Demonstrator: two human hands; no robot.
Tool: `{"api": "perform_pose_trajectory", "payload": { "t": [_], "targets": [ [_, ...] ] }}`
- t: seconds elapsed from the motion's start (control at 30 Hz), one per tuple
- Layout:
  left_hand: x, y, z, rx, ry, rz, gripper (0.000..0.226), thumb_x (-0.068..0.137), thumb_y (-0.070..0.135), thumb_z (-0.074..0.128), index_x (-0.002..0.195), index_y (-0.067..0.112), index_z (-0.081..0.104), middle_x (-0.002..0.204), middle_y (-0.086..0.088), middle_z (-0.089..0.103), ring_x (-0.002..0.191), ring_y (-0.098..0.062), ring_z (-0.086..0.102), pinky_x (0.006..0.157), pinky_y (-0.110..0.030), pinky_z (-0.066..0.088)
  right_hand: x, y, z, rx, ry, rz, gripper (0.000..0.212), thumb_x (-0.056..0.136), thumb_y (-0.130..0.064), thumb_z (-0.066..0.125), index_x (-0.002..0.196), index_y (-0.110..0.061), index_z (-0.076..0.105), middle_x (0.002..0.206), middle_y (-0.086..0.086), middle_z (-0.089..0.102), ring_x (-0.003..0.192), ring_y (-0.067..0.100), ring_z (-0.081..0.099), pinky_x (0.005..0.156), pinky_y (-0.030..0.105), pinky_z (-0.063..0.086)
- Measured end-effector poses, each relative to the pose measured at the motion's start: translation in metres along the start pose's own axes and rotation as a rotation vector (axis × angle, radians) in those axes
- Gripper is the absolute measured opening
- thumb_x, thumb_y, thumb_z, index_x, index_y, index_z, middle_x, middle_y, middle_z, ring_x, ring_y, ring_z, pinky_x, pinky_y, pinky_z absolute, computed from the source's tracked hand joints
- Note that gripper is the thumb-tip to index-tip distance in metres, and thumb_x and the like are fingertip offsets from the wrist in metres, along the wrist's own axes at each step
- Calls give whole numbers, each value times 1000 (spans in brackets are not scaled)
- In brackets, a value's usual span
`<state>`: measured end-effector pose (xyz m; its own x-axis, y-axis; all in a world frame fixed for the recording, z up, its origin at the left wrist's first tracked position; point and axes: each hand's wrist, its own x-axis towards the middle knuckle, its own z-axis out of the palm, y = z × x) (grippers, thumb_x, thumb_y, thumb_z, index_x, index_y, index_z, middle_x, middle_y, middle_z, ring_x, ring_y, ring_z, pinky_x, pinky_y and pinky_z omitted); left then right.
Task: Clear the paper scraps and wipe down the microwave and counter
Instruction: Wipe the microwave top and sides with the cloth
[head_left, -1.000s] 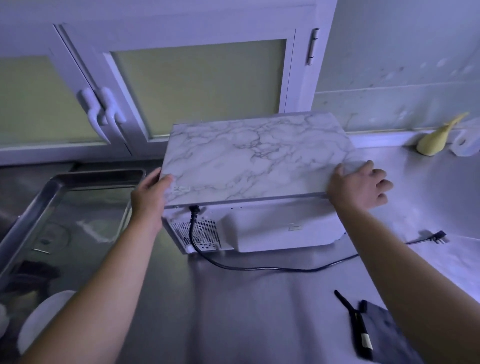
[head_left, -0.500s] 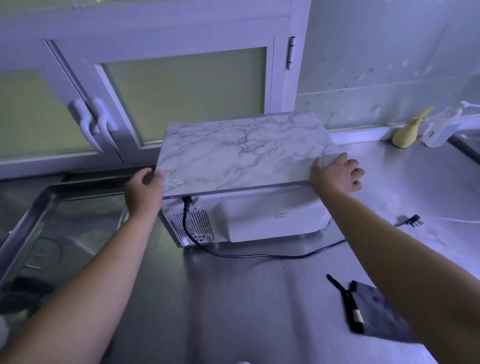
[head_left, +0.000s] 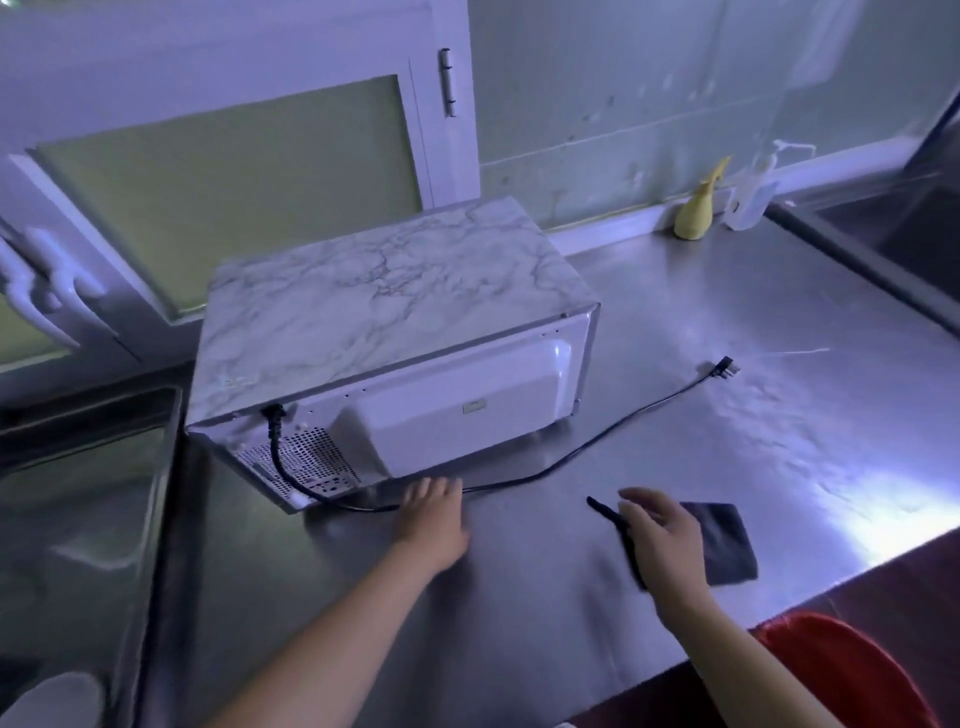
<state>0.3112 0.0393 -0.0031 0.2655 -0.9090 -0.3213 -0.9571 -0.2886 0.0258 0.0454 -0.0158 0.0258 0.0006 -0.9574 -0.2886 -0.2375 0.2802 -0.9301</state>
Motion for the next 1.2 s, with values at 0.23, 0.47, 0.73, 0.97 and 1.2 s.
{"api": "perform_pose_trajectory", "payload": {
  "t": [0.23, 0.47, 0.73, 0.97, 1.2],
  "targets": [
    [34, 42, -2, 99, -239, -72, 61, 94, 24, 48, 152, 22, 29, 153, -5, 42, 140, -29, 39, 117, -43, 28, -26, 25, -44, 123, 69, 136, 20, 94, -6, 61, 87, -19, 74, 79, 5, 74, 79, 23, 70, 67, 28, 54],
    [22, 98, -10, -196, -213, 56, 33, 96, 23, 51, 127, 29, 62, 135, 1, 58, 118, -23, 59, 95, -29, 49, -24, 38, -74, 248, 93, 288, 17, 95, -4, 57, 94, -8, 74, 80, 11, 74, 75, 22, 70, 66, 30, 54],
    [-24, 116, -28, -429, -49, 150, 21, 95, 35, 60, 110, 34, 74, 94, 16, 60, 93, -9, 60, 78, -25, 46, 15, 29, -56, 702, -248, 674, 28, 99, -32, 58, 113, -8, 58, 116, 12, 65, 104, 30, 66, 89, 47, 52],
    [-71, 111, -40, -724, 167, 104, 15, 94, 29, 66, 105, 31, 76, 85, 10, 60, 80, -2, 59, 76, -21, 46, 82, -20, -70, 1011, -144, 630, 21, 105, -21, 42, 96, -10, 58, 102, 4, 67, 89, 18, 65, 80, 36, 48],
    [-102, 106, -41, -850, 223, 78, 14, 93, 24, 70, 103, 29, 78, 87, 7, 62, 80, 0, 61, 79, -18, 47, 112, -57, -82, 894, -148, 698, 21, 101, -15, 52, 85, -9, 65, 63, -4, 68, 72, 7, 58, 72, 26, 45]
  ]
}}
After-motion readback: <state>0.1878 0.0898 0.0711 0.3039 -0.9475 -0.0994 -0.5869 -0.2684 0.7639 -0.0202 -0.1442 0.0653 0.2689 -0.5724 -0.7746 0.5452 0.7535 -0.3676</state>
